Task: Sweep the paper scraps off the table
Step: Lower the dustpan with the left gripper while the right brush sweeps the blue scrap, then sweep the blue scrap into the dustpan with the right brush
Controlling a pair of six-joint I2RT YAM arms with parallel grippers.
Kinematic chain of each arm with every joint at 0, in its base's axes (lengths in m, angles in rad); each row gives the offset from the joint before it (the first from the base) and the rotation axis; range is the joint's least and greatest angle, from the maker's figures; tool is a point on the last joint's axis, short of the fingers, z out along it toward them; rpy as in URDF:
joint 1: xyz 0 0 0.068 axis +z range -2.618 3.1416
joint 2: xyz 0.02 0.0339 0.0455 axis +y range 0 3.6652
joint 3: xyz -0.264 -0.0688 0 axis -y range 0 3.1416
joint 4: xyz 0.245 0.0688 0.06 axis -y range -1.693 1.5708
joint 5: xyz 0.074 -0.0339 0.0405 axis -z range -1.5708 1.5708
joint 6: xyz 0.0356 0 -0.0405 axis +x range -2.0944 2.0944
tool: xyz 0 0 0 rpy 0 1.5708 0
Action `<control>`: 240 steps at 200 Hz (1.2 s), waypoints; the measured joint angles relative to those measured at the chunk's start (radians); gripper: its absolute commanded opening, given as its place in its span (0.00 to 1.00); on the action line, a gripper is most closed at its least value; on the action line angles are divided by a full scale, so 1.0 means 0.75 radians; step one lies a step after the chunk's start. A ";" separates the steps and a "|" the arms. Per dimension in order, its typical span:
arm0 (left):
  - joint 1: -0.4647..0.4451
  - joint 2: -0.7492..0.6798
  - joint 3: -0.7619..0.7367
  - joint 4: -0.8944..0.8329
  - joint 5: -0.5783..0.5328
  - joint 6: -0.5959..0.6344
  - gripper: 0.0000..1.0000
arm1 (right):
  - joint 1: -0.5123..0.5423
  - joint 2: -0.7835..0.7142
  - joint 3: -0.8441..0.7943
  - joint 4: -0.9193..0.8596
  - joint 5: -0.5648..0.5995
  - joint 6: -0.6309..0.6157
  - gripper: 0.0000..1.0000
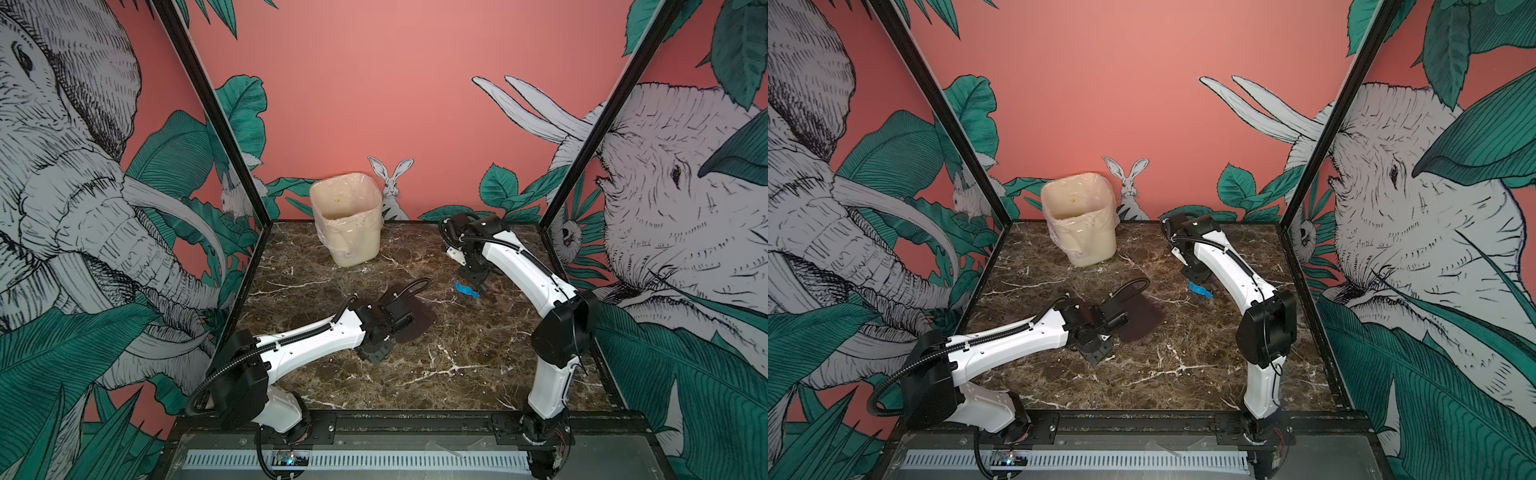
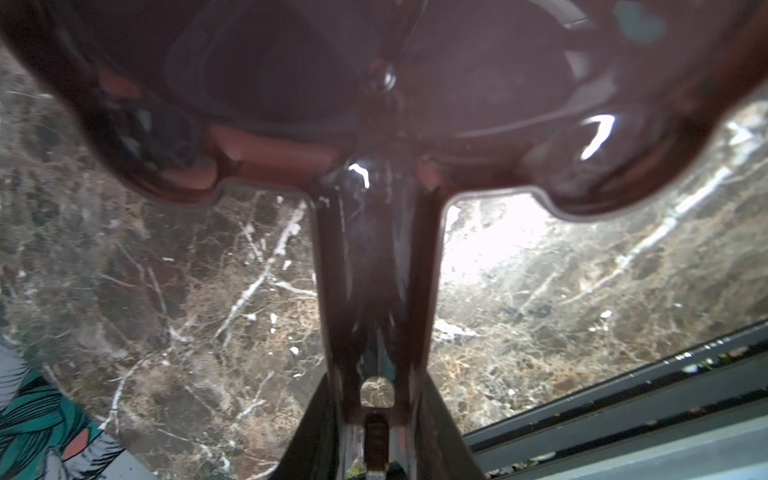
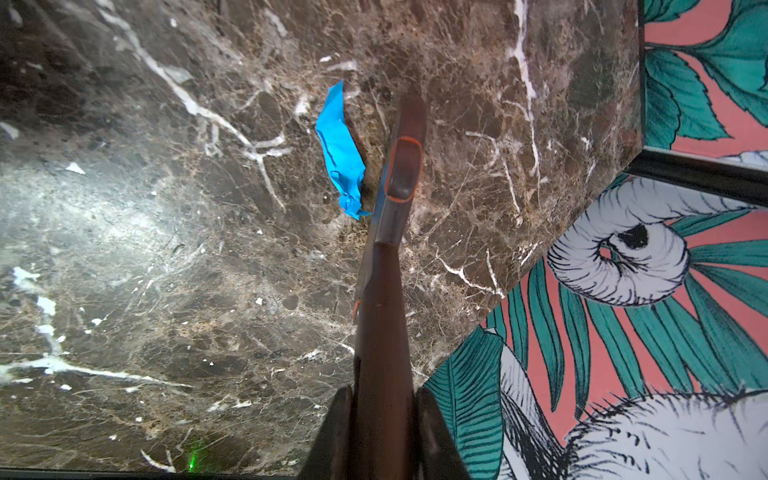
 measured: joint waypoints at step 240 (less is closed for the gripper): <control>-0.051 0.109 -0.156 0.156 0.196 -0.018 0.00 | 0.365 0.040 0.187 -0.218 -0.097 0.091 0.00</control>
